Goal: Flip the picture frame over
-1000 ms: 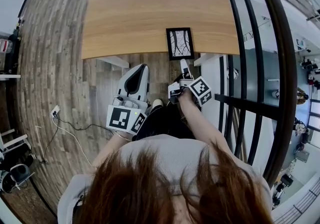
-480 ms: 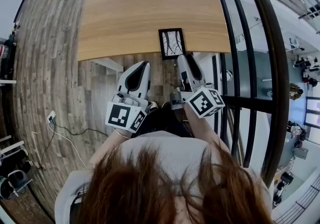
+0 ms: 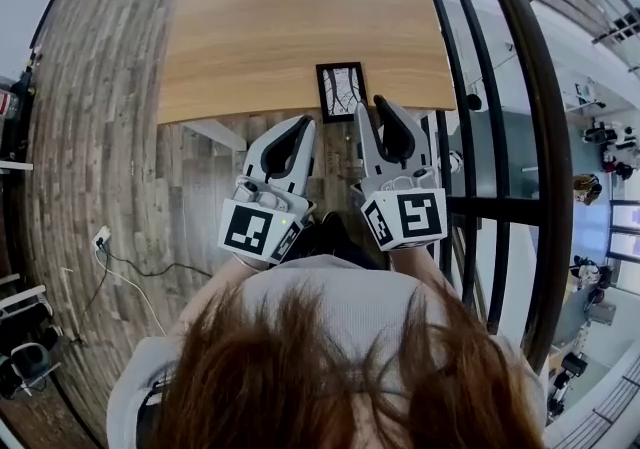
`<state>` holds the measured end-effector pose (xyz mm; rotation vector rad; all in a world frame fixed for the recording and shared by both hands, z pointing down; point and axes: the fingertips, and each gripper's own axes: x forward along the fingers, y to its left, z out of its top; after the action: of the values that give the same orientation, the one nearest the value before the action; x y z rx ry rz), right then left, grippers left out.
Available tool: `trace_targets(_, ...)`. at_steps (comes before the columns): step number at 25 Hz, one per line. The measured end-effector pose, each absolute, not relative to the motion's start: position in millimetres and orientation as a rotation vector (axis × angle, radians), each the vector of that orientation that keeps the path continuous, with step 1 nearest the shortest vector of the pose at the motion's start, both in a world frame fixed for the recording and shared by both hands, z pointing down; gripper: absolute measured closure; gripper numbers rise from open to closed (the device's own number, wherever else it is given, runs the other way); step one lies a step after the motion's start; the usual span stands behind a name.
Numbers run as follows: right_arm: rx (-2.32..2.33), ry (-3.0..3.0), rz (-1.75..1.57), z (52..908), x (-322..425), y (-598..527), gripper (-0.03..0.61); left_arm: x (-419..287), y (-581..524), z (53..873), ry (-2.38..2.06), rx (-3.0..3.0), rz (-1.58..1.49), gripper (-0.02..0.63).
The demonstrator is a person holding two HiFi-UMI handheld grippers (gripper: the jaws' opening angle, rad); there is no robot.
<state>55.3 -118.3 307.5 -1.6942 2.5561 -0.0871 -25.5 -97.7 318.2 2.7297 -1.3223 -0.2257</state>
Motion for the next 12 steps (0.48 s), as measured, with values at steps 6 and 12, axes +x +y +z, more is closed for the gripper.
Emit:
trace_targets(6,-1.668,2.576,-0.064,302.3,50.7,-117.9,0.561,-17.2,-97.6,304.7,-1.326,2.806,-0.219,0.607)
trace_targets(12,-1.703,2.597,-0.061,303.4,47.4,-122.6,0.563,-21.3,-100.5,300.9,-1.342,2.803,-0.231,0.607)
